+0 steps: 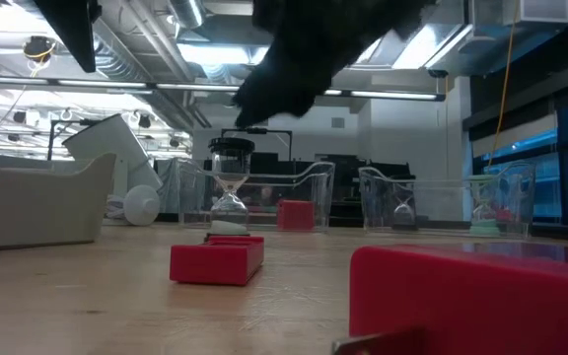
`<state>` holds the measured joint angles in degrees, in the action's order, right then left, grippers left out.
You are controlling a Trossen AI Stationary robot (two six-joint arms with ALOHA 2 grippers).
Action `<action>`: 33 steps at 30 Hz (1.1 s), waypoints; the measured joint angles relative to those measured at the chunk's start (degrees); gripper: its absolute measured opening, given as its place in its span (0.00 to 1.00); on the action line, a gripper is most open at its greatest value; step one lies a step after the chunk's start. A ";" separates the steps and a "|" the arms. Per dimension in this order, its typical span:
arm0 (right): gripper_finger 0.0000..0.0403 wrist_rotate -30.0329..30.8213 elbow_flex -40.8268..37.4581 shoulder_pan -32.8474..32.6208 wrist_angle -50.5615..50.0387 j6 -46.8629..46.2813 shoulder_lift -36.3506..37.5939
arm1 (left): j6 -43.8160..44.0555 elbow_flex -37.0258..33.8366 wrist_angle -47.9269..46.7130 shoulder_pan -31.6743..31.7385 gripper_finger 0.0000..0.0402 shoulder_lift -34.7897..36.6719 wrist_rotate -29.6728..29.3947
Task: Pick & Place Office items
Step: Put the white hourglass into the right transparent bin
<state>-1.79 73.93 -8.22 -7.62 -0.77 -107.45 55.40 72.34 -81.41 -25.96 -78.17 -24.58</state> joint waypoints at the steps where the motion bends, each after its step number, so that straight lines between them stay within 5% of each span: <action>1: 0.96 -0.15 -0.02 0.06 0.21 -0.07 -0.97 | 0.00 0.00 -0.02 0.00 0.46 0.00 0.00; 8: 0.93 -0.17 -0.03 0.35 7.51 -0.10 -4.76 | 0.60 0.00 -1.21 0.00 0.46 0.00 0.00; 33: 0.89 5.45 -0.04 0.80 7.62 -2.42 -6.88 | 1.01 0.00 -1.46 -0.26 0.46 0.00 0.15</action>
<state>3.66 73.89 -7.42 0.00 -3.19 -114.32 56.40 72.34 -82.87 -26.22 -78.17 -24.43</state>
